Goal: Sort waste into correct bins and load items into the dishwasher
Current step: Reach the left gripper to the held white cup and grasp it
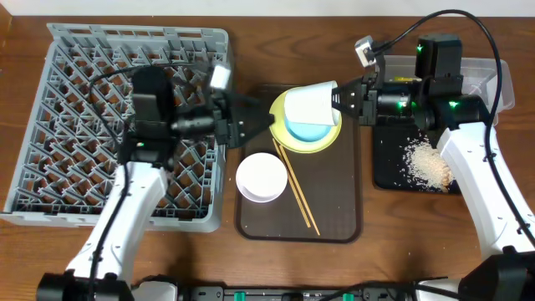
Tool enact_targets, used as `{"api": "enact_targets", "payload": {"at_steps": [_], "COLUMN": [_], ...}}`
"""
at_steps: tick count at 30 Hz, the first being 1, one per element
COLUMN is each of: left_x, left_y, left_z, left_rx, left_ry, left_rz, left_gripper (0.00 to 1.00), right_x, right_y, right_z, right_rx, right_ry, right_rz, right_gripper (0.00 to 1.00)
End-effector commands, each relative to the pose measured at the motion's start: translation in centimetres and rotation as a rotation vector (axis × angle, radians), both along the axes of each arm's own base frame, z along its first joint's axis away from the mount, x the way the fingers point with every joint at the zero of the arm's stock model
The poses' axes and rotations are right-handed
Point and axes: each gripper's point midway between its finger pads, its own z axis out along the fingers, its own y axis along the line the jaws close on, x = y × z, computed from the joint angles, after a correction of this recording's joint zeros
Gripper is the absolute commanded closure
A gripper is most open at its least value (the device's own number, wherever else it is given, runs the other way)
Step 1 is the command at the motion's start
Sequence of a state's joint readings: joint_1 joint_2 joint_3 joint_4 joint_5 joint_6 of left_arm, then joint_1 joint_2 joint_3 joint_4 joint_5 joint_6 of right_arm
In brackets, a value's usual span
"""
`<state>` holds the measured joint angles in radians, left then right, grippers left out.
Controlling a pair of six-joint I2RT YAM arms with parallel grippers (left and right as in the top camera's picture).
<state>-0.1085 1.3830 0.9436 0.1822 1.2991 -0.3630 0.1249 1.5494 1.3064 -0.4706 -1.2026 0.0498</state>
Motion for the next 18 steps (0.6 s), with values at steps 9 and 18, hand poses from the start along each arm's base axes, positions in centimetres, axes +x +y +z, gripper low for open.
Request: {"api": "enact_targets", "payload": {"at_steps": [9, 18], "left_x": [-5.0, -5.3], "left_y": [-6.3, -7.3], "left_z": [4.7, 5.0], "left_rx": [-0.101, -0.107], "left_ry": [-0.144, -0.143], "left_rz": [-0.262, -0.264], "left_gripper": [0.02, 0.03], "right_x": [-1.4, -2.2], "right_y": [0.3, 1.2], "right_z": [1.2, 1.5], "right_rx": [0.092, 0.105], "right_ry": [0.014, 0.017], "right_rz": [0.100, 0.138], "right_gripper": [0.99, 0.99]}}
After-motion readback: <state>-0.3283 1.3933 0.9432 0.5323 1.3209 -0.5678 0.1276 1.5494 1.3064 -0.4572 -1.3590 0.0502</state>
